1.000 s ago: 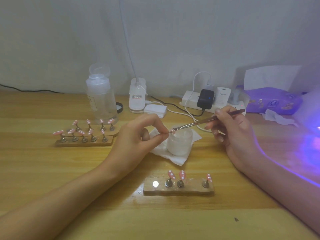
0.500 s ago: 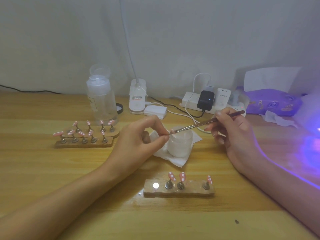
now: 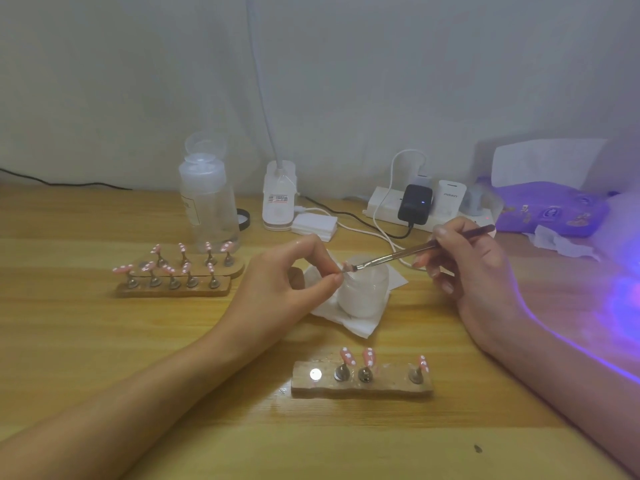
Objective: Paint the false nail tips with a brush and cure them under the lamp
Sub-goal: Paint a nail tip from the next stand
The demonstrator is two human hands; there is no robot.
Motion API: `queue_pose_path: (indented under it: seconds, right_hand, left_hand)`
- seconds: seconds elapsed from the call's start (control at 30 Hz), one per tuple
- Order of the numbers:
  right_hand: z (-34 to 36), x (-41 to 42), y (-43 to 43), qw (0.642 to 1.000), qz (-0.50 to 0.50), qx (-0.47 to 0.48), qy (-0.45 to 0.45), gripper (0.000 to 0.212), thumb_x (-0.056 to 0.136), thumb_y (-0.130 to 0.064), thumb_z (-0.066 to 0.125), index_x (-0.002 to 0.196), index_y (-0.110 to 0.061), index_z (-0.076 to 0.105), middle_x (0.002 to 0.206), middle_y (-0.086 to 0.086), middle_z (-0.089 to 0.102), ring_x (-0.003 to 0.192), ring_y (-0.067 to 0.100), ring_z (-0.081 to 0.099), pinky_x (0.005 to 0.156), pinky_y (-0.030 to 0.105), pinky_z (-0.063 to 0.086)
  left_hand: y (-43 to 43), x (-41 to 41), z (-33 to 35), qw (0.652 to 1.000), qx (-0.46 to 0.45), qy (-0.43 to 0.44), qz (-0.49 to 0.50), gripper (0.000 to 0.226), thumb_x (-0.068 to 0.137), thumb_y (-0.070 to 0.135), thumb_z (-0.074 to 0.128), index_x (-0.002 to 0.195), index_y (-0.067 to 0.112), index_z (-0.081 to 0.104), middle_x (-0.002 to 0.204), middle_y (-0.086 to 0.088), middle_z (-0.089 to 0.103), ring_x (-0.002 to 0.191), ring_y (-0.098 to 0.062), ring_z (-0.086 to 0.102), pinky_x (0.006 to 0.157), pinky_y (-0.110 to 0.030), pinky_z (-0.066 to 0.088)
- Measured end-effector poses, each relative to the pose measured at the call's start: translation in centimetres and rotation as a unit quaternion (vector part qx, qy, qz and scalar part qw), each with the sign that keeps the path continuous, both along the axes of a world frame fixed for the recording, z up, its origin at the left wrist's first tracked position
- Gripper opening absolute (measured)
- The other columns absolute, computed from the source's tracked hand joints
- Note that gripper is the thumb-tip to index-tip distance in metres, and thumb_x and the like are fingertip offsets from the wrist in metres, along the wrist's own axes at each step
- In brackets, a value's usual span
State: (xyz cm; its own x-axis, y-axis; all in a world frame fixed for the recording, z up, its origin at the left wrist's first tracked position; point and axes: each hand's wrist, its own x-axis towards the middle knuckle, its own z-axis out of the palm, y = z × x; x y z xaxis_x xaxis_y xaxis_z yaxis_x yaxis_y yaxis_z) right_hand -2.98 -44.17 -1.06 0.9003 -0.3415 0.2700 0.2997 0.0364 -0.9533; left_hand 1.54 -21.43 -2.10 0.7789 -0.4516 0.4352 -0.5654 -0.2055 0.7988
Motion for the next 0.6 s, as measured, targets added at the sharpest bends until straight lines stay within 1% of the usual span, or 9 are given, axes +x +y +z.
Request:
queue_pose_path:
  seconds: [0.07, 0.13, 0.2, 0.27, 0.33, 0.43, 0.53, 0.6]
  right_hand:
    - [-0.01, 0.04, -0.19, 1.000, -0.015, 0.010, 0.002, 0.035, 0.099, -0.014, 0.052, 0.066, -0.025, 0.054, 0.061, 0.005, 0.067, 0.049, 0.008, 0.050, 0.041, 0.016, 0.033]
    - [0.05, 0.01, -0.23, 1.000, 0.000, 0.022, -0.012, 0.032, 0.099, -0.017, 0.053, 0.068, -0.025, 0.054, 0.063, 0.004, 0.069, 0.052, 0.009, 0.053, 0.043, 0.016, 0.035]
    - [-0.01, 0.00, -0.13, 1.000, 0.017, 0.009, -0.016, 0.030, 0.099, -0.019, 0.053, 0.070, -0.024, 0.054, 0.066, 0.006, 0.070, 0.054, 0.010, 0.055, 0.044, 0.016, 0.037]
    - [-0.08, 0.04, -0.13, 1.000, 0.006, -0.005, -0.003, 0.030, 0.099, -0.016, 0.052, 0.070, -0.022, 0.053, 0.064, 0.007, 0.069, 0.052, 0.010, 0.054, 0.043, 0.016, 0.036]
    - [-0.06, 0.02, -0.24, 1.000, -0.011, 0.005, 0.001, 0.032, 0.099, -0.013, 0.051, 0.068, -0.022, 0.053, 0.061, 0.006, 0.068, 0.051, 0.009, 0.054, 0.042, 0.016, 0.035]
    - [0.09, -0.04, -0.10, 1.000, 0.009, 0.017, -0.012, 0.034, 0.100, -0.017, 0.052, 0.067, -0.026, 0.055, 0.064, 0.005, 0.069, 0.054, 0.008, 0.057, 0.044, 0.016, 0.038]
    - [-0.02, -0.04, -0.01, 1.000, 0.011, -0.006, -0.005, 0.034, 0.099, -0.016, 0.052, 0.067, -0.025, 0.055, 0.065, 0.008, 0.069, 0.053, 0.010, 0.056, 0.043, 0.016, 0.037]
    - [-0.02, -0.02, -0.13, 1.000, -0.004, 0.005, -0.003, 0.034, 0.099, -0.013, 0.051, 0.067, -0.023, 0.053, 0.062, 0.007, 0.068, 0.052, 0.010, 0.055, 0.043, 0.016, 0.036]
  left_hand:
    - [-0.01, 0.01, -0.05, 1.000, -0.002, -0.002, 0.000, 0.013, 0.088, 0.011, 0.073, 0.079, 0.014, 0.064, 0.058, 0.027, 0.057, 0.043, -0.003, 0.035, 0.048, -0.010, 0.029]
    - [-0.06, -0.02, -0.01, 1.000, 0.001, -0.004, -0.001, 0.012, 0.088, 0.010, 0.072, 0.080, 0.013, 0.065, 0.056, 0.028, 0.056, 0.043, -0.003, 0.036, 0.048, -0.010, 0.030]
    - [-0.06, -0.05, 0.00, 1.000, 0.001, -0.004, 0.001, 0.011, 0.088, 0.010, 0.072, 0.080, 0.012, 0.065, 0.054, 0.027, 0.055, 0.042, -0.004, 0.036, 0.048, -0.009, 0.029]
    - [-0.04, -0.11, -0.01, 1.000, 0.001, -0.006, 0.001, 0.012, 0.088, 0.009, 0.072, 0.079, 0.011, 0.064, 0.053, 0.027, 0.054, 0.041, -0.004, 0.035, 0.047, -0.009, 0.028]
    - [-0.03, -0.14, 0.04, 1.000, 0.000, -0.006, 0.000, 0.012, 0.088, 0.008, 0.072, 0.079, 0.011, 0.064, 0.054, 0.027, 0.055, 0.041, -0.004, 0.035, 0.047, -0.011, 0.028]
    - [-0.07, -0.09, 0.03, 1.000, -0.002, -0.002, -0.003, 0.011, 0.088, 0.010, 0.072, 0.080, 0.012, 0.064, 0.061, 0.025, 0.060, 0.043, -0.004, 0.036, 0.048, -0.012, 0.030]
    - [-0.08, -0.06, -0.10, 1.000, -0.004, -0.005, -0.002, 0.012, 0.088, 0.009, 0.072, 0.079, 0.011, 0.064, 0.056, 0.024, 0.056, 0.042, -0.005, 0.035, 0.048, -0.010, 0.028]
    - [-0.07, -0.12, -0.13, 1.000, -0.004, -0.004, -0.004, 0.012, 0.088, 0.010, 0.072, 0.079, 0.011, 0.064, 0.055, 0.024, 0.055, 0.042, -0.005, 0.035, 0.048, -0.010, 0.028]
